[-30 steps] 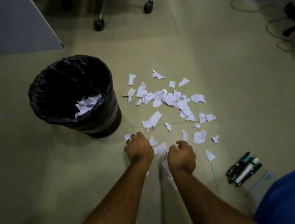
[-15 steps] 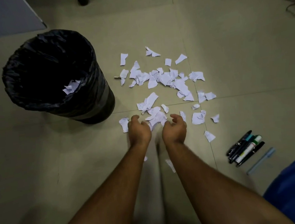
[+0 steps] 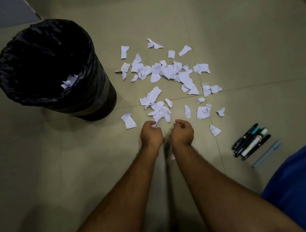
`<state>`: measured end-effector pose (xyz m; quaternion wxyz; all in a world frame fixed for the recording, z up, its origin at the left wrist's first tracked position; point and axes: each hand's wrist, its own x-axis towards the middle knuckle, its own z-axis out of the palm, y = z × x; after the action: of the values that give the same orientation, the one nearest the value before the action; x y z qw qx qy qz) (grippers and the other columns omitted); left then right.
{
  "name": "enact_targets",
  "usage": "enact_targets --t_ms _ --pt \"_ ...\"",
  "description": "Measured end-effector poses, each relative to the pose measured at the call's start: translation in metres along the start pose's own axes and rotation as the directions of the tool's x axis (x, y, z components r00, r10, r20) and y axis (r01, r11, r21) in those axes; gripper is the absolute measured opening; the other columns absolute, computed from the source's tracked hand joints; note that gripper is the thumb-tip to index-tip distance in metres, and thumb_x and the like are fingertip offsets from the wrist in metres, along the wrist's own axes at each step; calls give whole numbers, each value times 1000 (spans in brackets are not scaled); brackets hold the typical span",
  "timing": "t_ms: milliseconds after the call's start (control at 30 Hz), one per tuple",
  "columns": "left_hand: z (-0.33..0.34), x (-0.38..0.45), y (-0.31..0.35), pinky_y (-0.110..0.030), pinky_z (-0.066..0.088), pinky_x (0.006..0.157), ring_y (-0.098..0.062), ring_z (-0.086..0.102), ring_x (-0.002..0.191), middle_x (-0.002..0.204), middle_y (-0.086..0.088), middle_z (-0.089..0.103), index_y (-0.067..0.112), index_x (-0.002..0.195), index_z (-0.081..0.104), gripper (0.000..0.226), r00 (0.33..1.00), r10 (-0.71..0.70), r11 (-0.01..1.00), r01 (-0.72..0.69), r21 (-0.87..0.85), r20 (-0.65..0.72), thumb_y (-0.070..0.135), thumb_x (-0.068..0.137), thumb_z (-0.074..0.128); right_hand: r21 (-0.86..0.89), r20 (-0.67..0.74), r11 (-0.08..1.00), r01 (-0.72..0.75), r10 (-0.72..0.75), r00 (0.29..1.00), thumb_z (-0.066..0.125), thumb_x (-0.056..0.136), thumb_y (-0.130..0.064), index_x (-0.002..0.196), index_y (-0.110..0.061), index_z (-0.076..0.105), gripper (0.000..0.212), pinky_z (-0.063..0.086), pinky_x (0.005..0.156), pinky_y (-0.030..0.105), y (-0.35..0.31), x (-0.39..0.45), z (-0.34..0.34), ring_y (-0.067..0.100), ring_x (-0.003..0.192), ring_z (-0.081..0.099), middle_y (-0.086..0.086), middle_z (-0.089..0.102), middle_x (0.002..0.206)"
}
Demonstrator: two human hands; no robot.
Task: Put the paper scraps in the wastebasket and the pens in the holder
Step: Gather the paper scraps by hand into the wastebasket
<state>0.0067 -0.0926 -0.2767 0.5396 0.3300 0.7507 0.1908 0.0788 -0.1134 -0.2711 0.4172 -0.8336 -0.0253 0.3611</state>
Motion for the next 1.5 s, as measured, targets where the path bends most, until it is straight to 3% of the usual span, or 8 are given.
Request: enact_targets --t_ms 133,300,533,733,900,1200,1367,1500 --pt "-16 -26 -15 -31 50 86 -28 62 99 108 -7 66 17 109 64 25 892 345 738 -450 503 292 18 84 58 -210 -22 971 115 -123 992 57 86 -12 101 -15 71 21 40 75 25 3 15 -35 31 99 64 9 71 104" --pt "-10 -34 -43 -38 50 83 -27 54 106 120 -5 50 23 126 49 55 650 267 194 -759 621 711 53 82 65 -495 -28 831 256 -310 950 61 82 -19 113 -20 67 31 45 86 37 5 28 -61 35 111 53 11 60 116" --pt "17 -13 -4 -47 45 95 -33 56 106 119 -12 53 12 112 56 19 810 465 509 -575 641 357 18 93 55 -503 -197 814 292 -437 878 68 73 -21 126 -15 60 54 42 99 44 20 51 -63 38 122 51 13 53 134" --pt "-4 -14 -7 -36 42 77 -35 56 96 106 -16 57 6 98 61 12 747 633 457 -574 680 204 10 87 56 -669 -43 694 266 -393 918 62 85 -46 153 -11 27 85 10 122 46 21 64 -35 40 150 11 25 13 162" --pt "-16 -7 -9 -42 48 88 -33 50 115 137 -14 42 15 136 39 73 900 406 611 -139 780 -157 37 74 71 -457 144 617 640 -659 738 60 86 -30 148 -7 39 69 32 116 44 12 63 -13 36 144 33 21 33 156" --pt "4 28 20 -38 44 97 -33 52 114 125 -15 55 9 125 56 46 769 630 580 -557 595 105 11 80 66 -584 -222 754 301 -505 834 58 81 -43 153 -8 29 85 10 121 48 7 111 -34 33 150 22 17 28 160" --pt "-14 13 -5 -44 45 94 -35 49 124 141 -16 47 15 129 53 61 762 626 574 -309 759 -163 33 74 72 -407 174 598 691 -691 701 52 83 -38 147 -3 42 73 28 119 44 -7 97 -8 35 145 33 19 39 154" --pt "-17 34 3 -45 35 109 -37 36 137 149 -20 38 10 140 43 69 842 514 646 -253 720 -165 36 81 68 -505 69 527 683 -764 641 49 82 -31 147 -8 43 70 29 117 47 -28 106 -10 37 145 33 17 38 155"
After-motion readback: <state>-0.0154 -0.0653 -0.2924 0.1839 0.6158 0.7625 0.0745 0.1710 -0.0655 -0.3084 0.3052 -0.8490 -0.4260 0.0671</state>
